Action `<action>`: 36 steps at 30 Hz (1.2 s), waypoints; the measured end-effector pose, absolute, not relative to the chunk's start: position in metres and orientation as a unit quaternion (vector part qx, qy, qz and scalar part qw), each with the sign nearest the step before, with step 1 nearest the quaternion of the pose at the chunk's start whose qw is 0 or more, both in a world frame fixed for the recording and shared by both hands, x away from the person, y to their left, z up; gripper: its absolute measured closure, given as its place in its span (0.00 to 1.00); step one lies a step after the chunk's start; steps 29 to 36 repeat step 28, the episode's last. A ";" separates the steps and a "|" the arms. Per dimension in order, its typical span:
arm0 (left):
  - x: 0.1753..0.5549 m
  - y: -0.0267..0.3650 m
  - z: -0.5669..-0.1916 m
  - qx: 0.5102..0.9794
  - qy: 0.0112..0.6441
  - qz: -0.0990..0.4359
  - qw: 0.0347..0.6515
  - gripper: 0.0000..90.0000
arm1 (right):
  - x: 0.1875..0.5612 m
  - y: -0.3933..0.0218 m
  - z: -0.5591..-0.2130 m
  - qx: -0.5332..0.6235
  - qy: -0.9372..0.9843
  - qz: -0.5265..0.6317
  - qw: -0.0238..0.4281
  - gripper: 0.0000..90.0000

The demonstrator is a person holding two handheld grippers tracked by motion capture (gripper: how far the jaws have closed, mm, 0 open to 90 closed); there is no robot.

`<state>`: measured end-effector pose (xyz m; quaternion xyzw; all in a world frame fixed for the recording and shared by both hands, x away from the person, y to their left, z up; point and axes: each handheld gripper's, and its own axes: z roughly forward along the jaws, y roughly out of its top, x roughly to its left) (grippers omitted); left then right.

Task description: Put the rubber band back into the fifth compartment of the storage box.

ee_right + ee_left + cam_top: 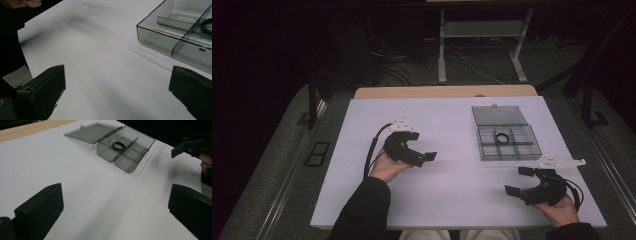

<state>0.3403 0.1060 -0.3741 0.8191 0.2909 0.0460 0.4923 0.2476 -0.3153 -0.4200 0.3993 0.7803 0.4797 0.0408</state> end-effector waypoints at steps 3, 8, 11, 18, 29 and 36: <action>0.334 0.113 -0.378 0.819 0.294 0.048 0.489 0.00 | 0.247 -0.315 -0.420 0.400 0.780 0.479 0.041 0.01; 0.325 0.123 -0.383 0.817 0.301 0.050 0.489 0.00 | 0.247 -0.315 -0.421 0.400 0.782 0.477 0.041 0.01; 0.320 0.128 -0.386 0.816 0.304 0.051 0.489 0.00 | 0.247 -0.315 -0.421 0.400 0.782 0.477 0.041 0.01; 0.306 0.143 -0.397 0.811 0.317 0.051 0.489 0.00 | 0.247 -0.315 -0.421 0.400 0.782 0.476 0.042 0.01; 0.287 0.161 -0.421 0.804 0.336 0.051 0.487 0.00 | 0.248 -0.312 -0.422 0.400 0.785 0.471 0.041 0.01; 0.287 0.161 -0.421 0.804 0.336 0.051 0.487 0.00 | 0.248 -0.312 -0.422 0.400 0.785 0.471 0.041 0.01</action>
